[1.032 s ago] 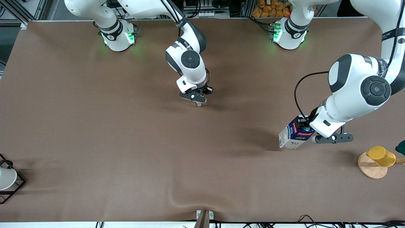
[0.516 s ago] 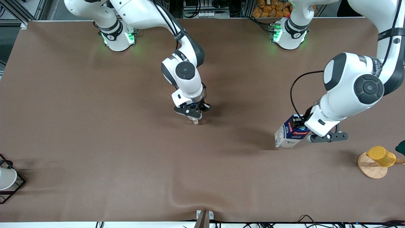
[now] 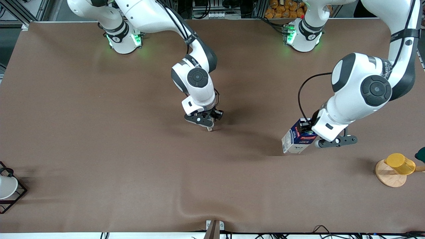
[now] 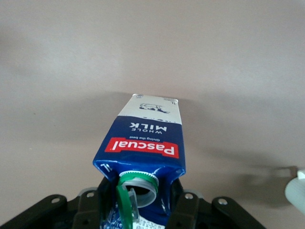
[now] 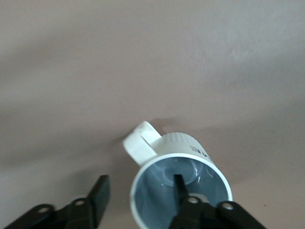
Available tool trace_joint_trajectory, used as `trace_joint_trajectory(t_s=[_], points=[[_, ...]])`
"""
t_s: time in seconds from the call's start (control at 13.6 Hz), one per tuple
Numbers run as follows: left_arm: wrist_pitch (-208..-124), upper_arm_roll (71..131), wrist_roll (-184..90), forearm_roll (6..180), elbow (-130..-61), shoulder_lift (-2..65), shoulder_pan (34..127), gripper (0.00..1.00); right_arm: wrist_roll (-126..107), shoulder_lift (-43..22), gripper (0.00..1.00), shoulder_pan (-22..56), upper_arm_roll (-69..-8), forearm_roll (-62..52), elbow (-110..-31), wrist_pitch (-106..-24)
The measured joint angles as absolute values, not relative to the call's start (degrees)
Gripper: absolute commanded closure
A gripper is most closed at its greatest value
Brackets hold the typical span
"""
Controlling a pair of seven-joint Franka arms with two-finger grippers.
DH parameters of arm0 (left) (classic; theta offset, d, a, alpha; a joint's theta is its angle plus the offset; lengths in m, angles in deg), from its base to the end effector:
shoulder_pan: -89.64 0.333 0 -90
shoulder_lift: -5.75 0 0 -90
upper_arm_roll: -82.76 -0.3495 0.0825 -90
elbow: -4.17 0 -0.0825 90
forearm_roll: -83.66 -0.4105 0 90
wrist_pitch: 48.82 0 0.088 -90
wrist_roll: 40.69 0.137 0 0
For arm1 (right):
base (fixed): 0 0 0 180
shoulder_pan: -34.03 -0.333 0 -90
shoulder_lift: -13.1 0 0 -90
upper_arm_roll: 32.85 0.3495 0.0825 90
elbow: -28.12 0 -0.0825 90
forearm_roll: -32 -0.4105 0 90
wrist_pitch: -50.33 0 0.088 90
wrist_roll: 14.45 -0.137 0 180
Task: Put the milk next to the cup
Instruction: 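Set down the mug and open the right gripper while the left gripper carries the carton, then withdraw the right gripper while the left gripper brings the carton beside the mug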
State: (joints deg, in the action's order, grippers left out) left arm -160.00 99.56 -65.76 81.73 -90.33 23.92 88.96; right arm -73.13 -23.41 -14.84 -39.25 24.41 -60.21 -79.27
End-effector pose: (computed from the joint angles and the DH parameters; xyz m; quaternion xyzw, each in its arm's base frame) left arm 0.6559 -0.1844 0.4260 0.9973 0.0666 -0.0164 0.0253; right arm 0.5460 0.5255 0.2711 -0.9846 0.1681 -0.0124 0.0468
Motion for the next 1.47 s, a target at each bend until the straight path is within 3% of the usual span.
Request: trace_joint_trajectory(t_s=[0.22,0.44,1.03,1.47], points=[[-158.2,104.5,-71.5,81.7,-90.3,23.9,88.9,0.58,-65.6,-15.8,0.0,-11.4,-40.3,24.7,-58.7,-72.5],[-156.6,107.8,-79.1,81.7,-90.5,23.9,85.1,0.58,-52.7,-7.9,0.0,-2.6,-40.7,24.7,-60.4,-65.8],[-156.2,108.1,-90.8,81.7,-91.1,26.9,70.0,0.58,-18.0,4.5,0.0,21.0,-40.9,25.2,-61.5,-42.5],[-156.5,108.0,-101.7,81.7,-90.6,32.1,62.6,0.58,-8.9,11.6,0.0,27.0,-40.7,31.0,-61.5,-33.8]])
